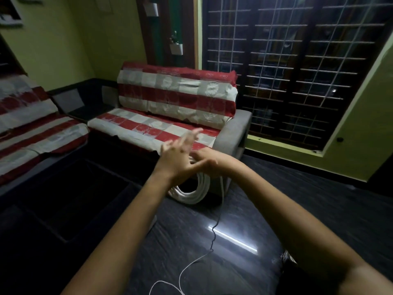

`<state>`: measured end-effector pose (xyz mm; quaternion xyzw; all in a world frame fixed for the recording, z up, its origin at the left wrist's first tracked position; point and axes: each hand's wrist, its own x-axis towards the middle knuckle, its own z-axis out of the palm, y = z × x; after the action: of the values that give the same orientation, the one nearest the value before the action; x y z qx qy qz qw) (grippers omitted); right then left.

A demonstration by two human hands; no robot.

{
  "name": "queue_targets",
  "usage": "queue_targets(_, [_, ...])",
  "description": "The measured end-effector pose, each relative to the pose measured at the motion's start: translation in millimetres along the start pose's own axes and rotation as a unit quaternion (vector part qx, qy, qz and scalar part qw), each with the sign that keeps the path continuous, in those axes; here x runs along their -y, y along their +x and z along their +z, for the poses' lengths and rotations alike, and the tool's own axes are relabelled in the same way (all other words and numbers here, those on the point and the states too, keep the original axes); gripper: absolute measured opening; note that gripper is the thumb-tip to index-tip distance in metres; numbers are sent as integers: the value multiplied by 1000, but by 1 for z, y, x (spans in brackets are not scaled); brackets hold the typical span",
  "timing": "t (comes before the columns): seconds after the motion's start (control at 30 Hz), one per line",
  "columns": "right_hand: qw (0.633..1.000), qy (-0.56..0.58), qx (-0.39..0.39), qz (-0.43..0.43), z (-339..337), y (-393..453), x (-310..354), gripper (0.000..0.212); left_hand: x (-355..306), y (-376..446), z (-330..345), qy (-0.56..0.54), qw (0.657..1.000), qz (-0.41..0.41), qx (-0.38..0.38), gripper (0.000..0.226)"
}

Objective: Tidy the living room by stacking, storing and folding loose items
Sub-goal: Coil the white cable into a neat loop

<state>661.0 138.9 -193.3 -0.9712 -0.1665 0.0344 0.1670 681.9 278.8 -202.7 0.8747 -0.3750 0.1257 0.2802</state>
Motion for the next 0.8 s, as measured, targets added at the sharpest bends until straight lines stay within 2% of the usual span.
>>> queue_targets(0.07, [998,-24,44,-36,-5,-1,3,26,4,4,6,-39,994,-22,95,113])
queue_targets(0.13, [996,-19,68,-46,-5,-3,2,25,7,1,12,-87,988,-45,123,127])
queue_targets(0.2, [996,17,58,-65,-1,-8,1,22,6,0,14,-109,981,-60,148,134])
queue_targets(0.27, [996,32,58,-53,-4,-10,-1,22,8,1,13,-114,979,-64,159,126])
queue_targets(0.33, [995,0,98,4,-10,-10,-5,36,11,4,11,-89,982,-67,155,108])
queue_targets(0.4, [989,7,129,66,-14,-12,-11,56,16,6,9,-68,987,-69,132,106])
queue_targets(0.47, [986,36,136,89,-16,-18,-18,69,13,8,2,-88,989,-85,81,94])
queue_targets(0.53, [982,102,128,89,-19,-27,-24,55,15,9,-5,-128,984,-124,14,90])
queue_targets(0.63, [972,208,83,66,-23,-40,-28,38,18,10,-11,-177,964,-188,-67,96])
queue_targets(0.7, [968,230,88,54,-17,-46,-33,38,13,13,-17,-241,938,-223,-114,86])
queue_targets(0.8, [946,309,85,45,7,-49,-34,48,3,18,-34,-362,869,-290,-171,72])
